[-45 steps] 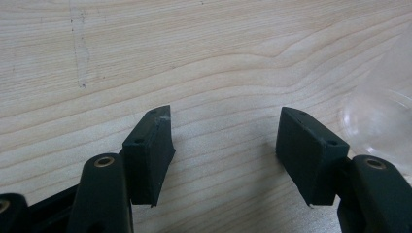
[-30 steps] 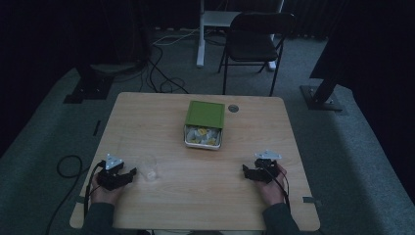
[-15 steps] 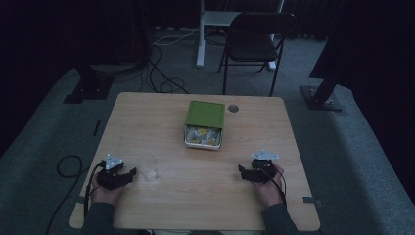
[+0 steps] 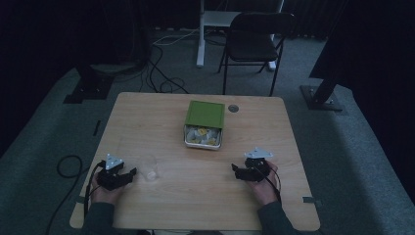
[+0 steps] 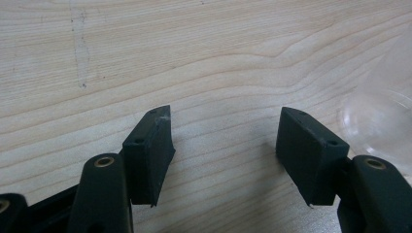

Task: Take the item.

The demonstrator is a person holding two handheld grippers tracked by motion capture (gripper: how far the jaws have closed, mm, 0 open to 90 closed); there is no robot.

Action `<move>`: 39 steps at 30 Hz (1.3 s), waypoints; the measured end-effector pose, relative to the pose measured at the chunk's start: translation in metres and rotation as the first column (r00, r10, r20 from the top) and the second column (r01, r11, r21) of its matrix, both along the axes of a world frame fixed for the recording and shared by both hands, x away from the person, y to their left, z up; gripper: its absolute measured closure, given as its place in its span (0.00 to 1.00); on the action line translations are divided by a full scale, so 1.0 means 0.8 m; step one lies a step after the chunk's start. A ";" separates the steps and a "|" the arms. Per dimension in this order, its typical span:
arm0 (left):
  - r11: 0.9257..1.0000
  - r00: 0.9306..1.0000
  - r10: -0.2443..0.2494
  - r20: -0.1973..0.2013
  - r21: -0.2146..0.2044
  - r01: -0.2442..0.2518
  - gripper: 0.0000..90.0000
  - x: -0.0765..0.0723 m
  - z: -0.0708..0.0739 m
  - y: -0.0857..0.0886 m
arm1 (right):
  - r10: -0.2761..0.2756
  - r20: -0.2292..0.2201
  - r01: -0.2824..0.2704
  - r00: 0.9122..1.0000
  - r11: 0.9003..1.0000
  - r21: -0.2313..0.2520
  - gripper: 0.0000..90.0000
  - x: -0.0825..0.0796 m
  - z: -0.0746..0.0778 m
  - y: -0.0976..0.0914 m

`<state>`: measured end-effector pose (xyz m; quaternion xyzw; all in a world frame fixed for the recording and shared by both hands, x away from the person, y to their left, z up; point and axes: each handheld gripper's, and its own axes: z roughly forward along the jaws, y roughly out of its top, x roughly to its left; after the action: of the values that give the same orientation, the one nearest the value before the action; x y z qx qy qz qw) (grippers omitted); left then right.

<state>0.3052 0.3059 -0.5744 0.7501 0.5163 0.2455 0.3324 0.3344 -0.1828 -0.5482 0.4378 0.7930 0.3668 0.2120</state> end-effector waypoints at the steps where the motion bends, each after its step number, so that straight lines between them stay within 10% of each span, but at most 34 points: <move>1: 1.000 1.000 0.000 0.000 0.000 0.000 0.44 0.000 0.000 0.000 | 0.004 0.002 -0.004 1.000 1.000 0.002 0.28 0.000 0.001 0.001; 39: 1.000 1.000 0.004 0.000 0.000 -0.004 0.43 0.000 0.000 0.000 | 0.141 0.024 -0.141 0.990 0.990 0.024 0.35 0.013 0.022 0.060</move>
<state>0.3053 0.3059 -0.5745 0.7492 0.5177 0.2461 0.3318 0.3446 -0.1344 -0.5305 0.3793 0.8148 0.3959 0.1886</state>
